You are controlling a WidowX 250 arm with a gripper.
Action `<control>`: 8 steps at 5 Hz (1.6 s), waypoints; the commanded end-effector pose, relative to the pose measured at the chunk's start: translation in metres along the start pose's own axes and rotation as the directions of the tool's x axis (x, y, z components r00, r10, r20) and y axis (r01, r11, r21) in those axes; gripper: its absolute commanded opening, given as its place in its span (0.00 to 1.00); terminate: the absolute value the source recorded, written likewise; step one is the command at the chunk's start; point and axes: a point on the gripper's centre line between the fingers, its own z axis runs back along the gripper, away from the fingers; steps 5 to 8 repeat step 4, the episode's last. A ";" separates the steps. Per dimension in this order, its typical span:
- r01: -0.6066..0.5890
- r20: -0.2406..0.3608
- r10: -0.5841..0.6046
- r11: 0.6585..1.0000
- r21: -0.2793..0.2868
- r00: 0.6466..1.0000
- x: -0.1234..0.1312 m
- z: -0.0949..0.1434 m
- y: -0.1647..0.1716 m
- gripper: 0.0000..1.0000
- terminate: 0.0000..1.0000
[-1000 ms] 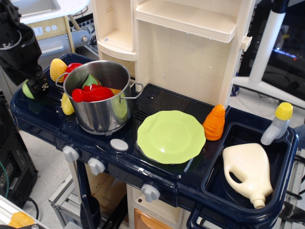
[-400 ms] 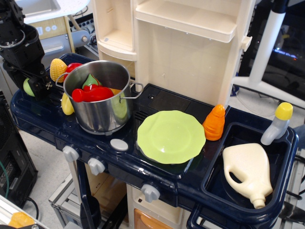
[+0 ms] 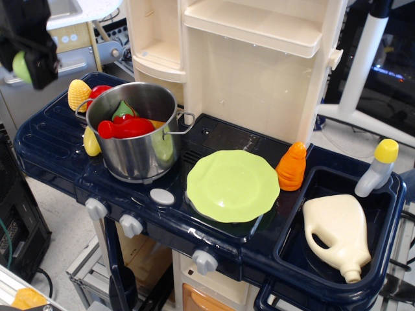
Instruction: Put pear on plate
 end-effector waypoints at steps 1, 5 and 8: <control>-0.007 0.038 0.008 1.000 -0.013 0.999 0.006 0.080 -0.058 0.00 0.00; 0.060 0.177 -0.034 0.988 -0.142 0.984 0.033 0.046 -0.218 0.00 1.00; 0.060 0.177 -0.034 0.988 -0.142 0.984 0.033 0.046 -0.218 0.00 1.00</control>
